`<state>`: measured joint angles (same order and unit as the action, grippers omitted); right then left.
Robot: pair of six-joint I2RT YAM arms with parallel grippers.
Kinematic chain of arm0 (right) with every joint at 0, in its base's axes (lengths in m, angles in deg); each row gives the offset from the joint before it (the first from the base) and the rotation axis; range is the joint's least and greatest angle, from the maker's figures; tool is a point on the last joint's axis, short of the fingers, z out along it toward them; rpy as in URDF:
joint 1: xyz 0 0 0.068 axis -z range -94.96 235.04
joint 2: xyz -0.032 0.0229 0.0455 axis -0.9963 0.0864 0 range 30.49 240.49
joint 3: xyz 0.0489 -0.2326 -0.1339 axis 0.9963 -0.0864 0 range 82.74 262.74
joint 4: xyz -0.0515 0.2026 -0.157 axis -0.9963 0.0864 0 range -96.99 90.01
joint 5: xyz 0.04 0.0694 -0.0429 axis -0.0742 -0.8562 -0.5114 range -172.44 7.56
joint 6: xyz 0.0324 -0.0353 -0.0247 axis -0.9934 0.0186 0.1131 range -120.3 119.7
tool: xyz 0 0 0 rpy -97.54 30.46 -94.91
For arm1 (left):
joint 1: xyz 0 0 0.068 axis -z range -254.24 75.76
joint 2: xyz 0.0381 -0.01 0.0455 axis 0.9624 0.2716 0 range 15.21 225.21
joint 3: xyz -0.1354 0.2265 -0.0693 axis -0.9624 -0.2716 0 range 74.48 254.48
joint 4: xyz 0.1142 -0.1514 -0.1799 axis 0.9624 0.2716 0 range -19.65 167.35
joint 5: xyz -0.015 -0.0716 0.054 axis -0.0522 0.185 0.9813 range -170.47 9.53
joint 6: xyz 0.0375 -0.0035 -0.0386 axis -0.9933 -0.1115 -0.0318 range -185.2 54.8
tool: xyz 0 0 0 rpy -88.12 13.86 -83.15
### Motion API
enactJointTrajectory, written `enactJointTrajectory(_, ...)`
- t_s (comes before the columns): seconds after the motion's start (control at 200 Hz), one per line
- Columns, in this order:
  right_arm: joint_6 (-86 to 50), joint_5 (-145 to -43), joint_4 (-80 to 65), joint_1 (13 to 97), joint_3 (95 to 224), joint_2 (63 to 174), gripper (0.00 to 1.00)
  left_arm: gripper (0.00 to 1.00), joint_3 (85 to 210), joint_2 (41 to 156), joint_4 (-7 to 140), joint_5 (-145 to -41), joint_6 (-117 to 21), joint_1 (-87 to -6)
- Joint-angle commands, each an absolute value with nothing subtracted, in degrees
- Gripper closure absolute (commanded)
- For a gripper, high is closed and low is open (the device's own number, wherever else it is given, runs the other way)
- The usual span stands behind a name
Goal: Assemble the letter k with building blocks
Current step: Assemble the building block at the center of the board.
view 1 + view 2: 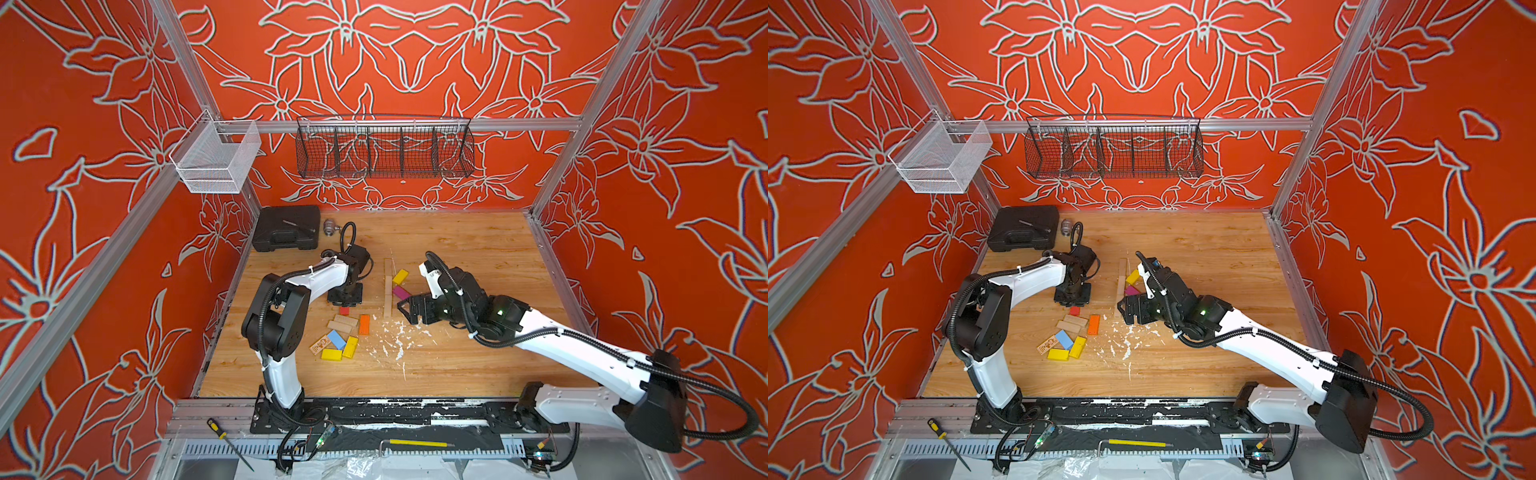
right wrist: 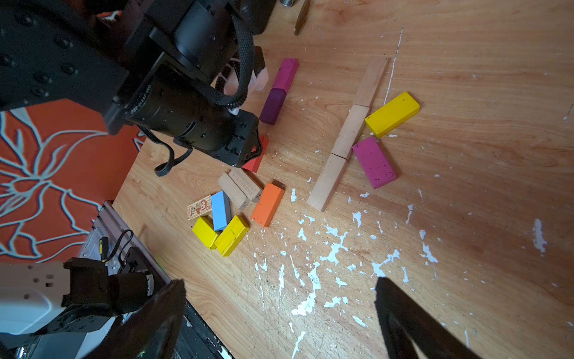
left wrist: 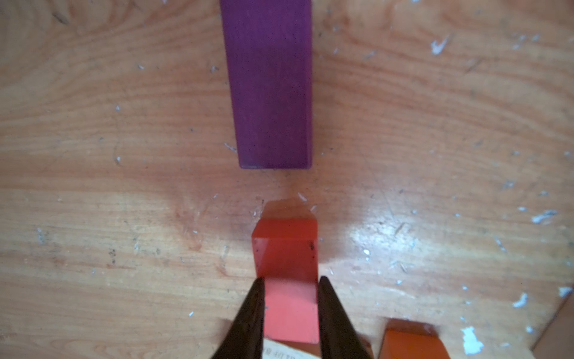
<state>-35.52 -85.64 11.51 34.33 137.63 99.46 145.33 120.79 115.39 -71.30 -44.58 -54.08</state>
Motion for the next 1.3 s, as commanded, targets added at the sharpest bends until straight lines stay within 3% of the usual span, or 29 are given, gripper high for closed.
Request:
enactJointTrajectory(0.0,-36.48,-84.41,11.48,34.16,137.57,98.57,0.03,0.71,146.64,122.18,116.98,-70.63,-44.20,-54.64)
enactJointTrajectory(0.23,-36.32,-84.27,11.89,34.14,138.11,98.53,0.03,0.71,147.08,123.24,116.85,-70.81,-44.49,-55.26)
enactJointTrajectory(0.395,-36.32,-84.31,11.90,34.16,138.03,98.95,0.03,0.57,146.27,121.34,116.76,-71.42,-43.82,-55.31)
enactJointTrajectory(0.48,-36.41,-84.52,11.61,34.11,138.06,99.13,0.03,0.55,144.73,119.21,116.12,-71.81,-42.83,-55.28)
enactJointTrajectory(0.971,-35.44,-91.44,12.50,34.02,139.48,102.75,0.03,0.55,140.22,116.39,110.53,-78.34,-41.95,-57.46)
enactJointTrajectory(1.291,-34.55,-94.79,12.64,32.90,142.78,107.33,0.04,0.61,139.55,117.45,109.64,-78.33,-42.20,-58.24)
